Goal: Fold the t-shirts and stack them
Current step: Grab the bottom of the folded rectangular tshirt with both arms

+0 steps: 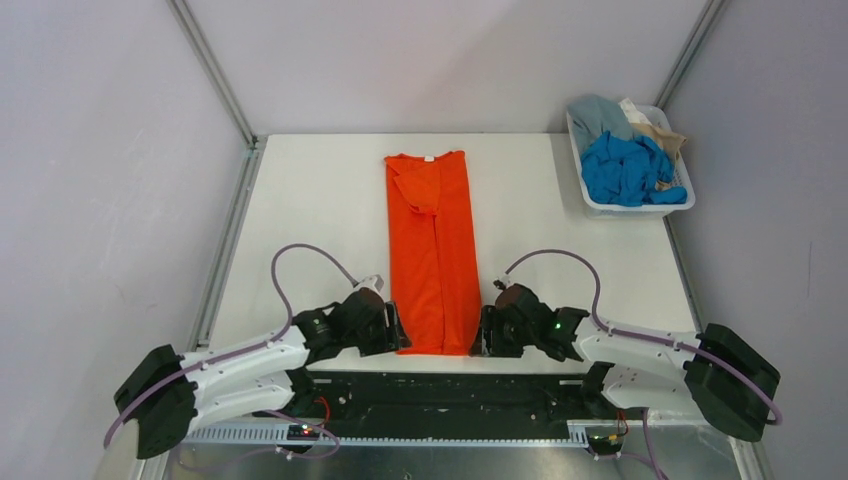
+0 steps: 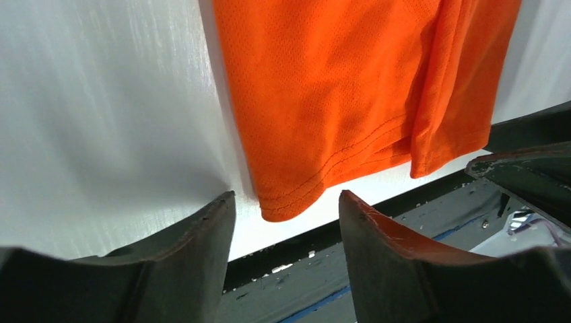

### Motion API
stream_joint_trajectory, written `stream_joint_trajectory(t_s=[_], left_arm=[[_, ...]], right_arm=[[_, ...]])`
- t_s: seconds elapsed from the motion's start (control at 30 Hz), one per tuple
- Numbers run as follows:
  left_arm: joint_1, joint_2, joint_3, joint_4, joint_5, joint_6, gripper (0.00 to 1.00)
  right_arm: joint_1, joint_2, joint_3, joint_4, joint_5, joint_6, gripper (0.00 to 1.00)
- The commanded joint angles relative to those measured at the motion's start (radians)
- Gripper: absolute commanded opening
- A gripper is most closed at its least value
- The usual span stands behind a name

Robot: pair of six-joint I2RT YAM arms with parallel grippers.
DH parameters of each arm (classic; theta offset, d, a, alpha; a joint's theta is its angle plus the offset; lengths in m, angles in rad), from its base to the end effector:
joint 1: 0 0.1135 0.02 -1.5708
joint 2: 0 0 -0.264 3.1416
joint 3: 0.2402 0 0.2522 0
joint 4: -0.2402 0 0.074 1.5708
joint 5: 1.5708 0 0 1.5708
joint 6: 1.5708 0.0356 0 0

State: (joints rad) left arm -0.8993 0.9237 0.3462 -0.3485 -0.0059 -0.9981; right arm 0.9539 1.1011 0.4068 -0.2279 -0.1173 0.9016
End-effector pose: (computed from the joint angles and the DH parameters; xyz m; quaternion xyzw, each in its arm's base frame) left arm 0.1026 -0.1288 0.1531 -0.0478 0.9473 -0.2559 0.1869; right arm 0.1084 0.1600 0.1511 -0.0434 0.9454 0.2879 0.1463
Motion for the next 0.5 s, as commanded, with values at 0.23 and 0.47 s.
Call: stream_joint_trajectory(t_s=[0.23, 0.47], left_arm=[[-0.021, 0.196, 0.032, 0.064, 0.029, -0.017, 0.26], [-0.021, 0.141, 0.043, 0.065, 0.034, 0.002, 0.0]], right_arm=[[0.01, 0.058, -0.035, 0.054, 0.083, 0.06, 0.39], [0.011, 0.056, -0.032, 0.115, 0.054, 0.043, 0.04]])
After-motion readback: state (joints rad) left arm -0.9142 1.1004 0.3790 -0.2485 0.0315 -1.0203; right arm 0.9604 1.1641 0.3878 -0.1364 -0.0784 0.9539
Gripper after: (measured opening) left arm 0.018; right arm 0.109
